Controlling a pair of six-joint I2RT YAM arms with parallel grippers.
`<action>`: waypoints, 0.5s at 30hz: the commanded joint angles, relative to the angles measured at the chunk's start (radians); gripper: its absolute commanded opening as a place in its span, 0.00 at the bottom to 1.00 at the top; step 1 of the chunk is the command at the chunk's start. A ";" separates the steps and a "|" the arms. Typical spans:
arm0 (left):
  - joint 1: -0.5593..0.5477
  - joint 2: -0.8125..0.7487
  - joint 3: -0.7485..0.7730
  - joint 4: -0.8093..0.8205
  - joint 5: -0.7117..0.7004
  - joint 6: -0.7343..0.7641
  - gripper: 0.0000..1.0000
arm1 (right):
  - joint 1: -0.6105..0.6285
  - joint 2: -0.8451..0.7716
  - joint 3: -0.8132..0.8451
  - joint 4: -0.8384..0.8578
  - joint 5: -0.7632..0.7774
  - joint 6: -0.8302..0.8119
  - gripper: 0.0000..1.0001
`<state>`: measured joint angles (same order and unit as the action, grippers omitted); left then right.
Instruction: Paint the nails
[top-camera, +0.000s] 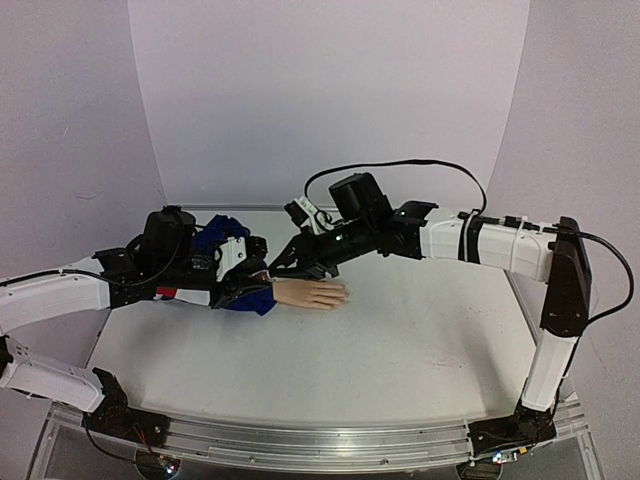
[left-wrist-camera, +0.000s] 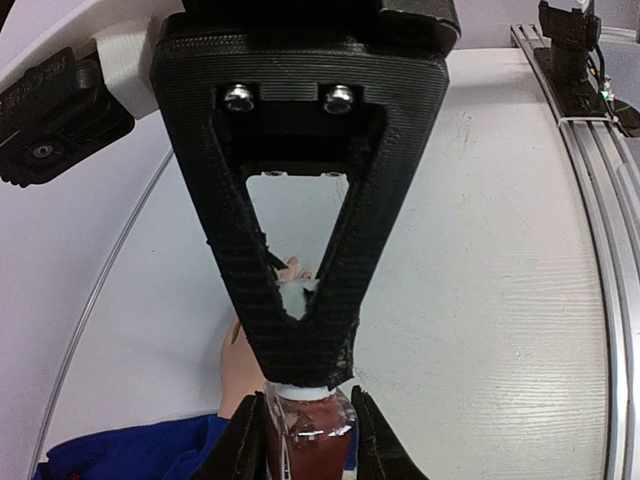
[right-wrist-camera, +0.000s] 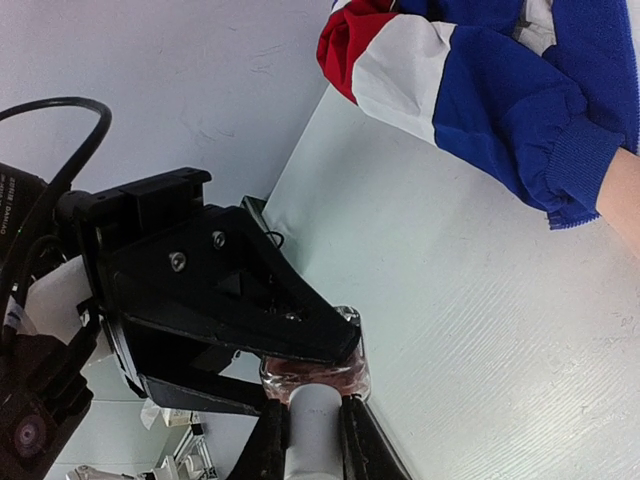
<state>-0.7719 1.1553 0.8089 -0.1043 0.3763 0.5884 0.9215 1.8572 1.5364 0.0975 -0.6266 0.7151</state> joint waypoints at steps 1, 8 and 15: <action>-0.010 0.004 0.035 0.022 -0.031 0.010 0.22 | 0.016 0.005 0.057 0.034 -0.014 -0.011 0.00; -0.010 0.029 0.068 0.022 0.045 -0.081 0.00 | 0.025 0.000 0.045 0.010 0.037 -0.090 0.00; -0.010 0.177 0.195 0.042 0.507 -0.385 0.00 | 0.025 -0.064 -0.002 -0.034 -0.105 -0.636 0.00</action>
<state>-0.7609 1.2610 0.8745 -0.1497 0.4854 0.4191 0.9215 1.8587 1.5417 0.0364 -0.5816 0.4866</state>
